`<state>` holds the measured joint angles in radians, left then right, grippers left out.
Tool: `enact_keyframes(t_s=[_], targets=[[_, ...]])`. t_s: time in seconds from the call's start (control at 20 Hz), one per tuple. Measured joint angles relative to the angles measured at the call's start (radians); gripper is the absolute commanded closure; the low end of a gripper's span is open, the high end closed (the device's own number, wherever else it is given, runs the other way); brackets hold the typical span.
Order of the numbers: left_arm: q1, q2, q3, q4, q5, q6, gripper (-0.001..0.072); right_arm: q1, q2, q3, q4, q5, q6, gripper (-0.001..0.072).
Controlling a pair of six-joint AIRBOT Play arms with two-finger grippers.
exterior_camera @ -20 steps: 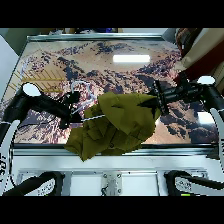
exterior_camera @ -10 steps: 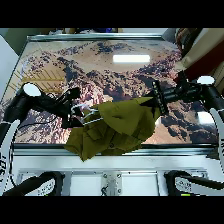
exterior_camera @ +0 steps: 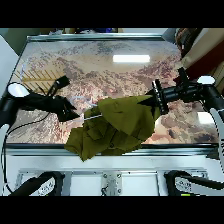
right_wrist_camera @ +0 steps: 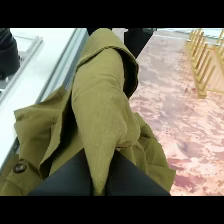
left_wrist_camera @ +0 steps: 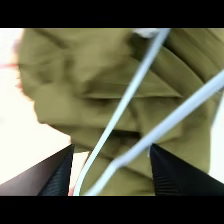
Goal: Fold the clothes and pants, and hang the long-sleeved shirts on hangers.
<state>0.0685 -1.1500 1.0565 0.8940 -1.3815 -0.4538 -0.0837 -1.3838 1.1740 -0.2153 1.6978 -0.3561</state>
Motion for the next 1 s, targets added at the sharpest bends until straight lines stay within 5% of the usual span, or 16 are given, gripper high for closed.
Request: enact_keyframes(t_s=[0.35,0.45,0.55,1.0], targets=[[0.232,0.221,0.0,0.005,0.122,-0.32,0.0226,-0.002,0.069,0.0,0.1,-0.012,0.16,0.0699],[0.283,0.274,0.0,0.003,0.128,-0.412,0.0125,-0.003,0.106,0.0,0.112,-0.047,0.204,0.0699],[0.315,0.314,0.0,0.007,0.111,-0.489,0.0126,-0.002,0.145,0.0,0.116,-0.082,0.25,0.0699],[0.158,0.35,-0.059,0.173,0.097,-0.776,0.0127,-0.002,0.271,0.0,0.143,-0.335,0.409,0.0699]])
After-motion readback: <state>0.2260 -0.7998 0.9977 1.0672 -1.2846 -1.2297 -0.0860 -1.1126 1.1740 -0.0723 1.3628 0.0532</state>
